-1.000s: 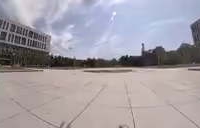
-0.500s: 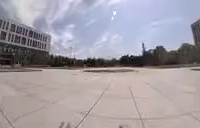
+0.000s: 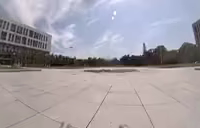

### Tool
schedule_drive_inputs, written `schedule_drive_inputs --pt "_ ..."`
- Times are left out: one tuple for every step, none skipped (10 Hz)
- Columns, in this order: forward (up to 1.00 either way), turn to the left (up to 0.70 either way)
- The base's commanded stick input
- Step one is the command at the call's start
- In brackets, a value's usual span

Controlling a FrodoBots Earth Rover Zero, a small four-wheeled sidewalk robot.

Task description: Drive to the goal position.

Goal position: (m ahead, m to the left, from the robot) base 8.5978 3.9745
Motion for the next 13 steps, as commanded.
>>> schedule_drive_inputs --pt "0.70 0.00" --pt "0.70 0.00" --pt "0.70 0.00" --pt "0.70 0.00" --pt "0.70 0.00" --pt "0.70 0.00" --pt "0.70 0.00" --pt "0.70 0.00" --pt "0.70 0.00" --pt "0.70 0.00" --pt "0.70 0.00" --pt "0.70 0.00" --pt "0.70 0.00"
